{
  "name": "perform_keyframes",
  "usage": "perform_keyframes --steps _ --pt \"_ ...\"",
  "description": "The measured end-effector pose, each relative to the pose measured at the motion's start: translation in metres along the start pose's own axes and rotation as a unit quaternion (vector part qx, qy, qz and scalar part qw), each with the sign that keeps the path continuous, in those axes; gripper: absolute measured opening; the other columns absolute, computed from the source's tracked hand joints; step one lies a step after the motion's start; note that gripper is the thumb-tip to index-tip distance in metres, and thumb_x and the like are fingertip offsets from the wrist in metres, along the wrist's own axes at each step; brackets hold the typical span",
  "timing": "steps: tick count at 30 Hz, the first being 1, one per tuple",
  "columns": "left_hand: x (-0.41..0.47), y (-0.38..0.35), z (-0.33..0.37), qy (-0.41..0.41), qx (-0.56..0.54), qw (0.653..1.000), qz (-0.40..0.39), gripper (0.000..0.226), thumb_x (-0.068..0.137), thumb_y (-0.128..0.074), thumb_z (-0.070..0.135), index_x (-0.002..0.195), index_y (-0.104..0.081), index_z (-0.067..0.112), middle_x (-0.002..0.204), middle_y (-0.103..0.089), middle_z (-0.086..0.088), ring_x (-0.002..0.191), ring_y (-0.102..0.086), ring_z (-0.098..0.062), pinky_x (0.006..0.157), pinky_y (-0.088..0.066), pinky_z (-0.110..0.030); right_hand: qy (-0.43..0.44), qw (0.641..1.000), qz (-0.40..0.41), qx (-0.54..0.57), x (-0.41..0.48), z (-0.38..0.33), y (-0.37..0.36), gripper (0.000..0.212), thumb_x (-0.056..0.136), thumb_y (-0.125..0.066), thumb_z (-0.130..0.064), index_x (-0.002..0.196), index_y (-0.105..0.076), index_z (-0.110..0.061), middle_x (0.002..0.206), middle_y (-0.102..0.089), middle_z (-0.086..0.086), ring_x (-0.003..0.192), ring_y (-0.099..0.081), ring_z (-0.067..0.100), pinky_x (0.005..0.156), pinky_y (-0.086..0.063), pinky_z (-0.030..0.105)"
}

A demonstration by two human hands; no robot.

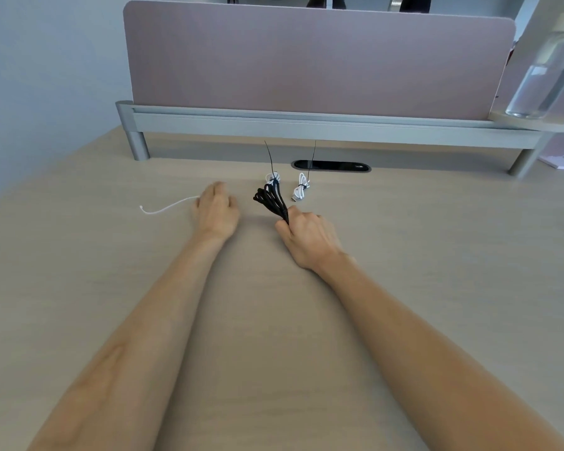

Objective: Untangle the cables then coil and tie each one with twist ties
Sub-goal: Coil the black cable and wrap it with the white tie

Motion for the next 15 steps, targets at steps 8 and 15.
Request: perform_keyframes --steps 8,15 --pt "0.008 -0.005 -0.018 0.028 0.15 0.985 -0.085 0.052 0.099 -0.026 0.024 0.145 -0.031 0.001 0.156 -0.027 -0.012 0.146 -0.019 -0.022 0.118 -0.013 -0.041 -0.01 1.0 -0.015 0.006 0.012 0.003 -0.004 0.022 0.099 -0.034 -0.031 0.089 -0.039 -0.011 0.095 -0.064 0.02 0.083 -0.055 0.04 0.064 -0.032 0.039" --pt "-0.057 0.011 0.0 -0.16 0.066 0.977 -0.123 0.04 0.101 -0.035 0.02 0.139 -0.048 0.016 0.152 -0.038 0.001 0.139 -0.036 -0.017 0.111 -0.021 -0.03 -0.006 1.0 -0.015 0.024 -0.001 0.0 0.005 0.02 0.099 -0.036 -0.027 0.09 -0.04 -0.01 0.095 -0.064 0.023 0.086 -0.056 0.043 0.066 -0.036 0.041"
Point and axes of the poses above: each hand's wrist, its own x-axis towards the middle knuckle, its own y-axis out of the back of the hand, z = x × y, the point moved 2 cm from there along x, towards the middle knuckle
